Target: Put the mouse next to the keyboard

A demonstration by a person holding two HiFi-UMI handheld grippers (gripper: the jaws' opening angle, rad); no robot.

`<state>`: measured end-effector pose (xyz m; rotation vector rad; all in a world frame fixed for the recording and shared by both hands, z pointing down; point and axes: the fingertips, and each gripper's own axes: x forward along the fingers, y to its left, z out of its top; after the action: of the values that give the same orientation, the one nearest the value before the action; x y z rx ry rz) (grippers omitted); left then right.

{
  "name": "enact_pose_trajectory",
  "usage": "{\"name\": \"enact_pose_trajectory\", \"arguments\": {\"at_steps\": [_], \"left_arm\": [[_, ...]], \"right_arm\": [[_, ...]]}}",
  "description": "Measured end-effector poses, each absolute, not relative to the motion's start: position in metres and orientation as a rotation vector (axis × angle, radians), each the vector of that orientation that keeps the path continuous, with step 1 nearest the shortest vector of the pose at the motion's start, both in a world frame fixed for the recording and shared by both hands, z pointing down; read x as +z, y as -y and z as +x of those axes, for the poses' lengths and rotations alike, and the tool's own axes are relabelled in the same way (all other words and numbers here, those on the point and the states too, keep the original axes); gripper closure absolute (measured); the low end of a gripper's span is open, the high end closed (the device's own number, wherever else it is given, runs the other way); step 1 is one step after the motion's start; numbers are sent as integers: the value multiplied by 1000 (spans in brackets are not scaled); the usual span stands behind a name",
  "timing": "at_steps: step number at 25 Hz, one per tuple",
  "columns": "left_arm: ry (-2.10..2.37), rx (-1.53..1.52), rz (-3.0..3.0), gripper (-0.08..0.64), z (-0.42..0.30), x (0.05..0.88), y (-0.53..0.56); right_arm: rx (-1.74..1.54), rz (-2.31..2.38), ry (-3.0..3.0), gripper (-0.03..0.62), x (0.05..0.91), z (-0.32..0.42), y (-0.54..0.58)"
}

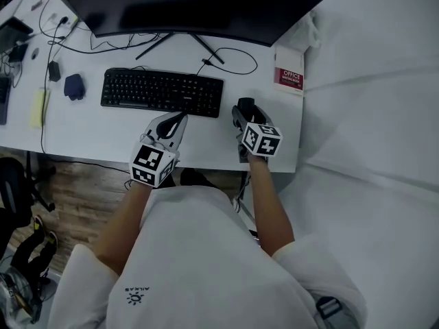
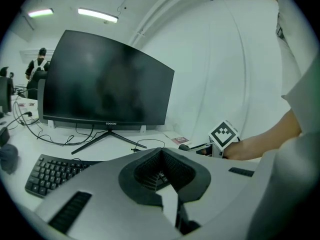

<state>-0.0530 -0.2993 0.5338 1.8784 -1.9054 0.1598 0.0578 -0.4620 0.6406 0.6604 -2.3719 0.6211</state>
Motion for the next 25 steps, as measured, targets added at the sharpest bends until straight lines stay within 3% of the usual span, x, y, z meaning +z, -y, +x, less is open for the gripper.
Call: {"name": "enact_pose_trajectory", "arguments": {"at_steps": [25], "left_arm": [[1874, 188, 1786, 554, -56, 570, 327]], "right_arm": [[582, 706, 2198, 295, 703, 41, 480]]}}
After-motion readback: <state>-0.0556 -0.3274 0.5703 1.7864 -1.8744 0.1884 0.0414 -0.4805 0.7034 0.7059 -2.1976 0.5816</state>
